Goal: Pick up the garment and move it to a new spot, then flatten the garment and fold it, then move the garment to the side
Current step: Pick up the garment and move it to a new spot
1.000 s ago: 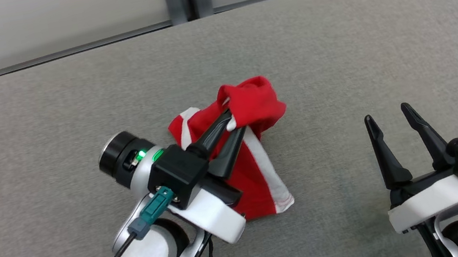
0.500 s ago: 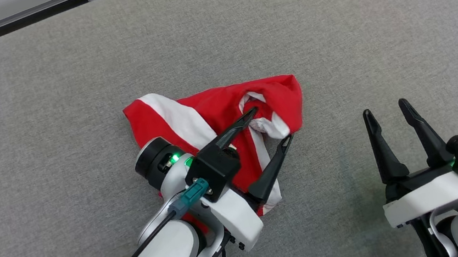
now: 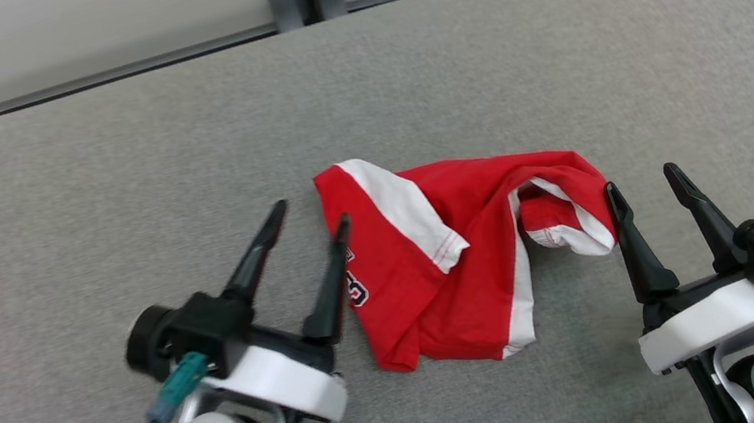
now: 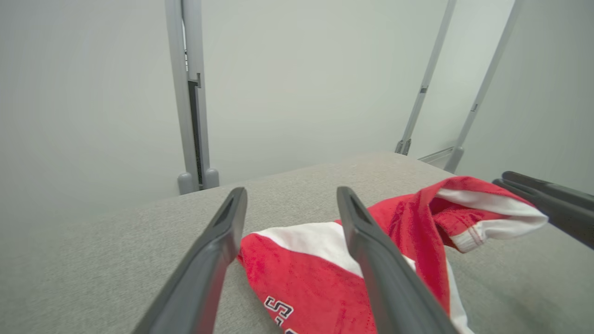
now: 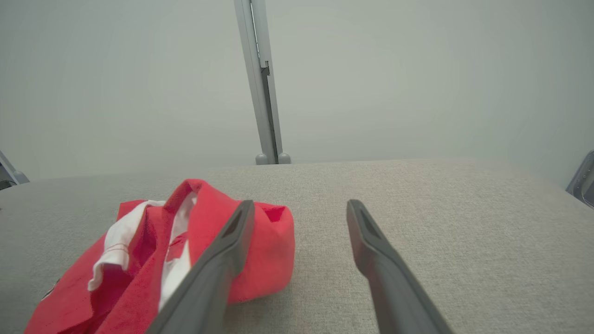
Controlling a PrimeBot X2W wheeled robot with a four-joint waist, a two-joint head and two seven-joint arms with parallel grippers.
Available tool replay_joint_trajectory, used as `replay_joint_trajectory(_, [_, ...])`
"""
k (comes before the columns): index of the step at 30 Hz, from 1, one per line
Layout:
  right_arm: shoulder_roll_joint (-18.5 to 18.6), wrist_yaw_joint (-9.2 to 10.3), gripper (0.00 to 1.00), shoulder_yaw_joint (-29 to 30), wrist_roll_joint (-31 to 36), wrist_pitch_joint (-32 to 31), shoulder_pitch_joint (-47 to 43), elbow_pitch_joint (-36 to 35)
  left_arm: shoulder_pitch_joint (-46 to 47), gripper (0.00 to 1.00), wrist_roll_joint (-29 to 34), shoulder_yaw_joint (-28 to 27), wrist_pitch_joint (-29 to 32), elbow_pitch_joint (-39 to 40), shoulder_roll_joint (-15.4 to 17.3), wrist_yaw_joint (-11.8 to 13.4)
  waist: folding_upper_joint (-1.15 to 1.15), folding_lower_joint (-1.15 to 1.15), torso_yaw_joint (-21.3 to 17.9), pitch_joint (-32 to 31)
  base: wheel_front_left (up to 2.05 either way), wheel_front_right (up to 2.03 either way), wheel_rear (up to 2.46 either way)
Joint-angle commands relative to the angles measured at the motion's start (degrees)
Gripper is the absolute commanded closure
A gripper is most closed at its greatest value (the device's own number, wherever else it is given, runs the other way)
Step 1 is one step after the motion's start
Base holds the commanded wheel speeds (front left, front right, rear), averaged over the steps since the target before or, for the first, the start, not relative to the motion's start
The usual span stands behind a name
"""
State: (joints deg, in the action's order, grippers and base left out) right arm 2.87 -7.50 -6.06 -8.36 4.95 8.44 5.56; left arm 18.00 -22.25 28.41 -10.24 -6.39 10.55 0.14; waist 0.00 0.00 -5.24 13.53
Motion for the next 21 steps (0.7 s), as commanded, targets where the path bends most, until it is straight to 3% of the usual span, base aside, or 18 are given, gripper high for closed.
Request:
replay_joint_trajectory(1, [0.1,0.02,0.0,0.24,0.39,-0.43,-0.52,-0.39,-1.03,0.0,-0.6,-1.13,-0.49,-0.41,0.81,0.84,0.0,0.0,2.58,-2.48,0.0,0.0,0.0])
replay_joint_trajectory(11, [0.31,0.02,0.0,1.47,0.93,-3.11,-4.0,-2.22,-8.29,0.0,-4.74,-12.03,-3.6,-2.68,5.74,5.8,0.0,0.0,6.9,-7.16,0.0,0.0,0.0])
replay_joint_trajectory(15, [0.76,0.02,0.0,1.88,0.6,-3.95,-5.8,-2.85,-11.37,0.0,-5.39,-14.07,-4.16,-2.07,7.18,6.16,0.0,0.0,7.81,-9.09,0.0,0.0,0.0])
replay_joint_trajectory(21, [1.43,0.02,0.0,1.89,0.04,-5.53,-8.43,-3.72,-14.82,0.0,-6.08,-13.38,-4.06,-0.92,8.25,4.57,0.0,0.0,8.17,-12.04,0.0,0.0,0.0])
